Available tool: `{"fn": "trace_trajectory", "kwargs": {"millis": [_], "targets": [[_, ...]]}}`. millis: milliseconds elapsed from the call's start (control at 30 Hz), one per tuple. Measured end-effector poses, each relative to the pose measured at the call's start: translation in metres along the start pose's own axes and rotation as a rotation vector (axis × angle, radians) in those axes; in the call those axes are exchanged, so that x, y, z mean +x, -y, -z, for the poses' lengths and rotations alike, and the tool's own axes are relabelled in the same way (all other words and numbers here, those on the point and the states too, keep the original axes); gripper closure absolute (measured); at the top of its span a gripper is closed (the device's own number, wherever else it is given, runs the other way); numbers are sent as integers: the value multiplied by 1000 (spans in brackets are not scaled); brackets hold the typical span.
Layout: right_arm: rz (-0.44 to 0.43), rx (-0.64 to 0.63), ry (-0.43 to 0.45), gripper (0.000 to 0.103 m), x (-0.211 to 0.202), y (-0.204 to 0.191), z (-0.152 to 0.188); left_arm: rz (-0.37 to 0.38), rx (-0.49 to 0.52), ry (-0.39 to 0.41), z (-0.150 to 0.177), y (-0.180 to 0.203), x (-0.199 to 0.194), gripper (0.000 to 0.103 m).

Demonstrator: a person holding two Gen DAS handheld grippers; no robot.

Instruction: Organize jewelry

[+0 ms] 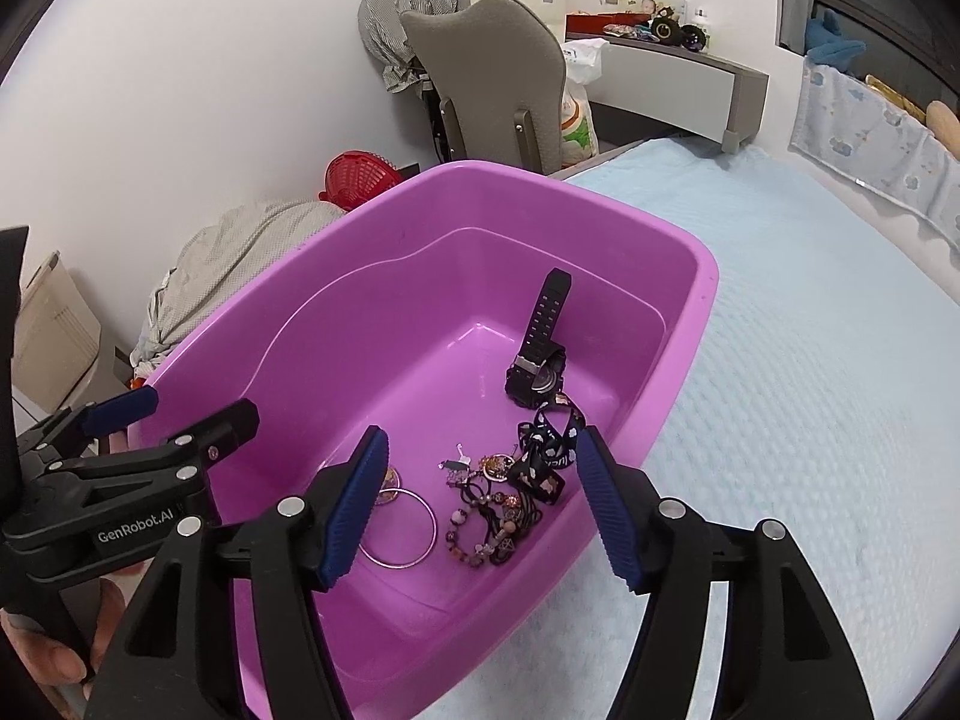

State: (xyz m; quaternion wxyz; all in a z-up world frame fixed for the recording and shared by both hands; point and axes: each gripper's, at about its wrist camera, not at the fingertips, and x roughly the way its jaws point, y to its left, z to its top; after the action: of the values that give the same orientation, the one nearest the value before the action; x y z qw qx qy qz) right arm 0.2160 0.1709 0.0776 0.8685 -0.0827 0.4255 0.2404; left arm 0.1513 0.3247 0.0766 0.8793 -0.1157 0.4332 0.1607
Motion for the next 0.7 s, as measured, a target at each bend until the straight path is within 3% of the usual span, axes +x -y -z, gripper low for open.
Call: {"fn": "trace_trajectory", "kwargs": {"millis": [700], "targets": [[40, 52, 45, 39, -24, 4, 26, 13, 0, 27, 8, 10, -21, 8]]}}
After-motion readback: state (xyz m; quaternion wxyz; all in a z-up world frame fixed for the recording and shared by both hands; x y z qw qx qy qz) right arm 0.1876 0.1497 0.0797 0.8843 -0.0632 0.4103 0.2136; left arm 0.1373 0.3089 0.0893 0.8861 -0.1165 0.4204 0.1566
